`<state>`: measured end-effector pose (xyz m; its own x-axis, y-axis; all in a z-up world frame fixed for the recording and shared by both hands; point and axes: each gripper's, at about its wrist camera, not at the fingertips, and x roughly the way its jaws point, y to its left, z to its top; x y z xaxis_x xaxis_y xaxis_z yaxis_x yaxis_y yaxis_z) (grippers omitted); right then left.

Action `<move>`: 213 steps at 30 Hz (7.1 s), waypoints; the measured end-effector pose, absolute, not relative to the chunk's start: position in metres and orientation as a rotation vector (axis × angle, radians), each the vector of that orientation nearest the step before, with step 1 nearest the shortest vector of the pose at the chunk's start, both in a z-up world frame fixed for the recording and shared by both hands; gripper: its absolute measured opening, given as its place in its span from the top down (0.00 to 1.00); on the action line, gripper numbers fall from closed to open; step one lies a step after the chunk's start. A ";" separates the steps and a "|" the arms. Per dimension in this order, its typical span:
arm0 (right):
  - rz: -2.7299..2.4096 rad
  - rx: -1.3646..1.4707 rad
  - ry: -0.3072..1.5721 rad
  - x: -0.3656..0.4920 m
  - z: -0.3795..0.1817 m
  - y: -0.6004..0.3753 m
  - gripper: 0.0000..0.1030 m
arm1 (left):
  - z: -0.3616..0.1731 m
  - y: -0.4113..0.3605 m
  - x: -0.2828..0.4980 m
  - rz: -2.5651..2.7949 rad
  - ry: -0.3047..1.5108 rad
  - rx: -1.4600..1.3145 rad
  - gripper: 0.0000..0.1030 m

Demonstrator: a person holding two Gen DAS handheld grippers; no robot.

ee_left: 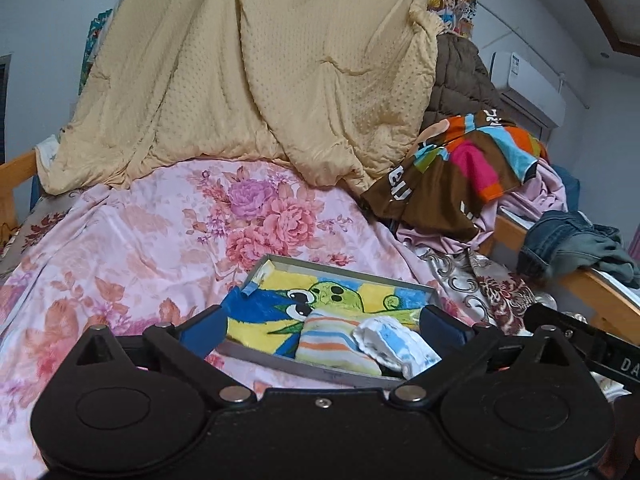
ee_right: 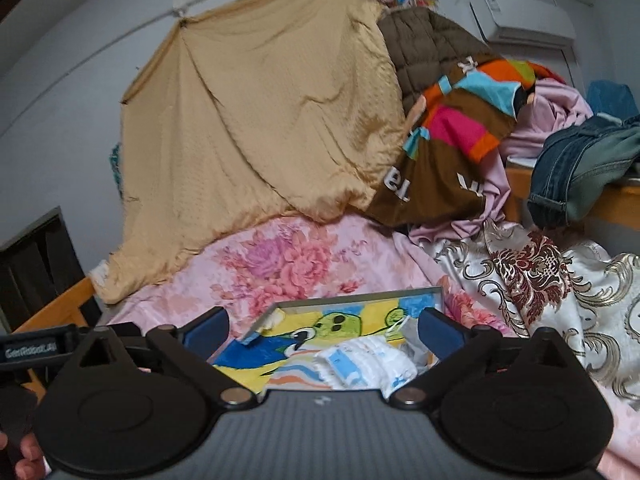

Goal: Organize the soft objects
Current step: 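Withdraw both open tools up from the tray and turn toward the remaining items, then move the left tool to the gray drawstring pouch while the right tool approaches the gray cloth, then grasp the gray pouch with the left tool while the right tool grasps the gray cloth, then carry the gray pouch with the left tool to the tray while the right tool carries the gray cloth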

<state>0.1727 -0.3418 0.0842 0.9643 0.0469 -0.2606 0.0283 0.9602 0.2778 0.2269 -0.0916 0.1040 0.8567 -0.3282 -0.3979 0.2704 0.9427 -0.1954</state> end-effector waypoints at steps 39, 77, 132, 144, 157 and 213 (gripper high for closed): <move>0.109 0.098 0.427 0.045 0.007 -0.247 0.00 | 0.036 -0.011 0.136 -0.304 0.580 0.015 0.01; 0.064 0.087 0.686 0.099 -0.026 -0.260 0.00 | -0.049 -0.026 0.150 -0.594 0.738 0.038 0.01; 0.099 0.288 0.694 0.143 -0.035 -0.314 0.97 | -0.045 -0.049 0.157 -0.633 0.863 -0.252 0.90; 0.125 0.270 0.528 0.121 -0.009 -0.312 0.97 | 0.003 -0.035 0.137 -0.535 0.763 -0.239 0.90; 0.114 0.273 0.393 0.106 0.007 -0.316 0.97 | 0.042 -0.034 0.120 -0.514 0.703 -0.189 0.90; 0.116 0.122 0.637 0.460 0.020 -0.285 0.96 | -0.025 -0.053 0.540 -0.620 0.881 -0.061 0.89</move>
